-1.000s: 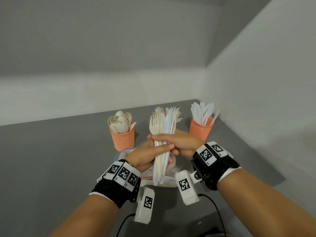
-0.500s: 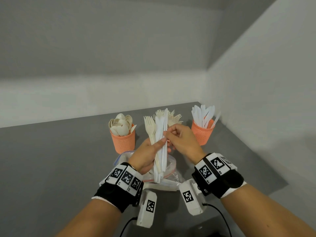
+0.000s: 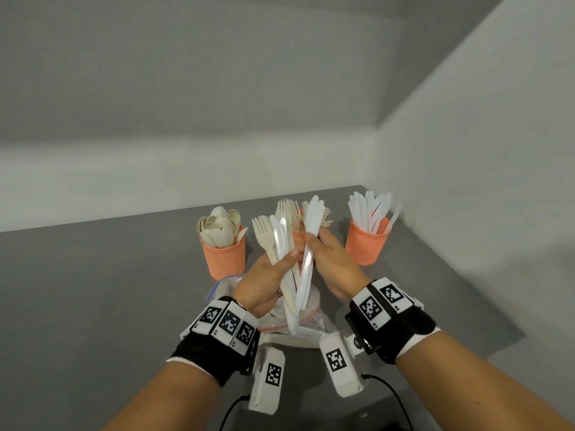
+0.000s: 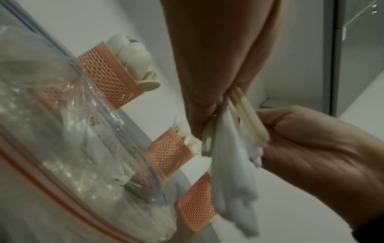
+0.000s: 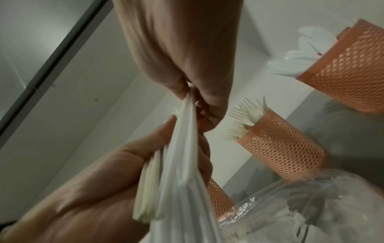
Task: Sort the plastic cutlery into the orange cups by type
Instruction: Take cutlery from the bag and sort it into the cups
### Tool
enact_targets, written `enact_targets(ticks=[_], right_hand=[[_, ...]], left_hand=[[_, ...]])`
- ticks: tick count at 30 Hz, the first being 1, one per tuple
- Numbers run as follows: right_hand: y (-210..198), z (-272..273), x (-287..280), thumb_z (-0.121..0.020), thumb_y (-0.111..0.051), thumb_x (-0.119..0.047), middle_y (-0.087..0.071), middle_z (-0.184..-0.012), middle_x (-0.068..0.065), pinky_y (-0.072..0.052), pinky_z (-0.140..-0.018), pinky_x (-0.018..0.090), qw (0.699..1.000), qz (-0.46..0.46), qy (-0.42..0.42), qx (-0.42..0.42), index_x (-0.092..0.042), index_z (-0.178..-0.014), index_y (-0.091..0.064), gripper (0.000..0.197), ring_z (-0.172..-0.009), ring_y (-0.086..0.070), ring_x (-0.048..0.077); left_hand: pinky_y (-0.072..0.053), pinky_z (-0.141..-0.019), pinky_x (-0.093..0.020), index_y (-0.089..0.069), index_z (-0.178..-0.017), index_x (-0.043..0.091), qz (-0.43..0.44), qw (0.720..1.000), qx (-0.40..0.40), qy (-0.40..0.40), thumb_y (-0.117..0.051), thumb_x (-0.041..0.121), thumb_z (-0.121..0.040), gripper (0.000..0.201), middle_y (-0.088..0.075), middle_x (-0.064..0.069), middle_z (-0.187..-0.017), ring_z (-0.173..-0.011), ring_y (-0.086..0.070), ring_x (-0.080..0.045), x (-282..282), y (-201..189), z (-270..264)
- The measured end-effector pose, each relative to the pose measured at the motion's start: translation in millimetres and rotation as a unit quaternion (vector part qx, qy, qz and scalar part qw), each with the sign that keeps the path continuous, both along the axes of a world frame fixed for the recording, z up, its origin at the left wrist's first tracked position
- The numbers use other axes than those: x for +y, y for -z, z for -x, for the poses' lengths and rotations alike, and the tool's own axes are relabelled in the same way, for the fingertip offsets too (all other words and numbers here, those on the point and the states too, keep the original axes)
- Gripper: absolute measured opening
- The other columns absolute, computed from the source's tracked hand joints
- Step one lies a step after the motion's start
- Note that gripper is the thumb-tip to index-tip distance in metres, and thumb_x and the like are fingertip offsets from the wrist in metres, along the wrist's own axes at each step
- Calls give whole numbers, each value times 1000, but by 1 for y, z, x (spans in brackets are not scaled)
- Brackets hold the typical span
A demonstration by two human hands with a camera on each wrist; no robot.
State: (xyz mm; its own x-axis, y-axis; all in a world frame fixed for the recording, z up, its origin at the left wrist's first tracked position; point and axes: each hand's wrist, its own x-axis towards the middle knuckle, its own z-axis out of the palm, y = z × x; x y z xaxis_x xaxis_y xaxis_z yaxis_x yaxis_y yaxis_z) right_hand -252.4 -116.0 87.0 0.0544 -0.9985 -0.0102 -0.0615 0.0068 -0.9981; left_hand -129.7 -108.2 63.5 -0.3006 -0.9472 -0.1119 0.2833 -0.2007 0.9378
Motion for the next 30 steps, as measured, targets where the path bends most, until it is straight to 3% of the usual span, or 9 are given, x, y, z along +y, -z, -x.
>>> enact_targets(ticks=[3,5,10,13,16,18,20,24,30], right_hand=[[-4,4,-2,-101,-31,-14,-49,-67,10,-51,-57,33,998,15,19,-62,-5,-106,-45,17,-58,-51,18],[-8,6,-2,-100,-36,-17,-45,-62,4,-45,-45,27,997,38,16,-71,-9,-101,-45,12,-47,-44,12],[-10,2,-3,-85,-65,-15,-61,-74,10,-56,-55,36,998,56,-6,43,-3,-95,-61,17,-60,-60,21],[-6,3,-5,-78,-72,-13,-61,-65,6,-51,-47,25,994,72,4,86,-3,-83,-62,15,-50,-58,11],[-5,7,-9,-76,-74,-14,-60,-64,4,-54,-59,32,989,78,6,125,-3,-79,-62,17,-57,-59,15],[-6,9,-10,-78,-72,-11,-59,-62,2,-54,-55,30,992,61,-21,108,-4,-80,-62,12,-56,-59,15],[-8,12,-9,-83,-66,-7,-58,-62,1,-48,-44,21,996,33,-48,68,-2,-85,-61,7,-51,-59,9],[-8,18,-13,-91,-54,-11,-53,-64,-1,-39,-43,16,998,-18,-61,9,-1,-105,-57,17,-46,-49,2],[1,26,-22,-97,-42,-12,-56,-71,5,-35,-37,17,997,-27,-28,-63,-4,-127,-44,31,-40,-44,2]], left_hand=[[-52,-86,-39,-63,-104,11,-1,1000,-13,-17,-49,12,-94,18,-72,-9,-92,-84,-69,-20,-3,1,-1],[-55,-73,-36,-64,-98,10,6,999,-14,-28,-50,9,-93,15,-72,-5,-80,-70,-69,-16,-5,1,1],[-53,-56,-22,-65,-95,13,35,999,-9,-25,-51,-4,-89,22,-69,-8,-80,-63,-63,-14,-5,-4,7],[-49,-57,-20,-63,-100,13,48,999,-18,6,-49,-8,-88,29,-67,-4,-79,-62,-59,-9,-5,-5,11],[-47,-61,-21,-61,-106,14,52,998,-29,24,-47,-8,-90,31,-62,-3,-80,-66,-56,-9,-6,-2,12],[-48,-61,-20,-56,-117,13,52,998,-23,37,-47,-8,-89,36,-64,-1,-83,-66,-59,-6,-8,-1,12],[-52,-63,-18,-51,-126,10,55,997,-18,46,-46,-9,-89,41,-67,0,-89,-71,-65,-3,-6,-2,13],[-54,-86,-31,-48,-128,-1,51,998,14,40,-46,0,-91,37,-62,-19,-111,-90,-68,-19,-8,-5,15],[-53,-83,-41,-52,-122,3,14,999,48,20,-38,19,-99,32,-56,-25,-102,-87,-60,-32,-14,-7,25]])
